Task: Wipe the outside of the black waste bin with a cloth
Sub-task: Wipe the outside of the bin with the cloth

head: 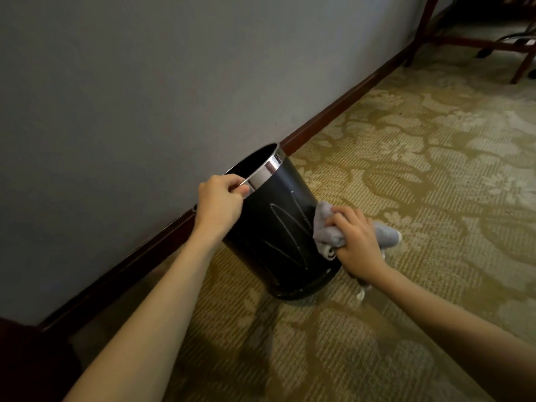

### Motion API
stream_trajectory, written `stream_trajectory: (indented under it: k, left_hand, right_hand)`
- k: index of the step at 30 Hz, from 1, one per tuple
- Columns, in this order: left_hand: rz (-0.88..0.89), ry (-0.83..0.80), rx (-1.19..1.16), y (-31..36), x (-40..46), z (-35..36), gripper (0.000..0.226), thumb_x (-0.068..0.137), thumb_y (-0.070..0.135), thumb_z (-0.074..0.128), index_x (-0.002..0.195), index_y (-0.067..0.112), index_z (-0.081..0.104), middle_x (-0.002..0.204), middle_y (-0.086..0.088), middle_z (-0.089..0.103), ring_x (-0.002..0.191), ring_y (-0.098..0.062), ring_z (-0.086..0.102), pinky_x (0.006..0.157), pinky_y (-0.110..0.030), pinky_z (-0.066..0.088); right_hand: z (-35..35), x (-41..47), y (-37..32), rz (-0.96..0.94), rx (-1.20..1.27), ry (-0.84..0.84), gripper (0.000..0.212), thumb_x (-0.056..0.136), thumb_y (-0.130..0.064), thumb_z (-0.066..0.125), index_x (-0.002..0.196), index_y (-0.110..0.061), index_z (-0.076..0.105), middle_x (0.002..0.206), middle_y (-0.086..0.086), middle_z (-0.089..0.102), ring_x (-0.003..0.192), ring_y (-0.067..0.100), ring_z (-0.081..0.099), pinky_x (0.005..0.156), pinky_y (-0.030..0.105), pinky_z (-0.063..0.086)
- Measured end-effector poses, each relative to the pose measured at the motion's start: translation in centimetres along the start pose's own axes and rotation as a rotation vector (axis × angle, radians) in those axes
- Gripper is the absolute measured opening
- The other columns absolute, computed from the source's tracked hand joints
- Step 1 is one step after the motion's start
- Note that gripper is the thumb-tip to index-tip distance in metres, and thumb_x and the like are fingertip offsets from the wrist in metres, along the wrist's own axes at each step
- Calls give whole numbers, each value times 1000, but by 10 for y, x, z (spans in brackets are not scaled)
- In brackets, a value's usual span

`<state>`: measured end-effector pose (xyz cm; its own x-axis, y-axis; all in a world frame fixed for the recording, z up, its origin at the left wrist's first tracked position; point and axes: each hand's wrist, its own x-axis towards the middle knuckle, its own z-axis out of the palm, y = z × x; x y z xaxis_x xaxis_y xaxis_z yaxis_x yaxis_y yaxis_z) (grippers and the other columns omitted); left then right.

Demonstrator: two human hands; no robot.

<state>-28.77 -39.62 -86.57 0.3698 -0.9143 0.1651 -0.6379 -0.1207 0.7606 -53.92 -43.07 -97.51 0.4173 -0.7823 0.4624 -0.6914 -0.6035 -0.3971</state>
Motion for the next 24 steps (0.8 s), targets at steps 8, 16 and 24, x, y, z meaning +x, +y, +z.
stream_trajectory:
  k: [8, 16, 24]
  left_hand:
    - [61, -33, -53, 4, -1, 6, 16, 93, 16, 56, 97, 16, 71, 86, 5, 66, 83, -4, 60, 68, -16, 44]
    - [133, -29, -95, -13, -7, 5, 18, 91, 13, 58, 88, 25, 72, 79, 15, 67, 79, 13, 57, 60, -7, 41]
    - [74, 16, -129, -21, 4, -3, 16, 92, 16, 58, 91, 24, 72, 79, 16, 65, 76, 19, 55, 54, 1, 39]
  right_hand:
    - [-21, 51, -7, 97, 247, -31, 28, 73, 10, 58, 93, -9, 59, 101, 7, 57, 95, 30, 52, 84, 51, 42]
    - [-18, 79, -54, -13, 309, 174, 36, 69, 7, 56, 94, -17, 60, 116, -5, 56, 97, 21, 47, 84, 47, 42]
    - [8, -13, -9, 123, -111, -6, 43, 67, 2, 64, 108, -11, 61, 124, 8, 56, 94, 36, 50, 76, 49, 44]
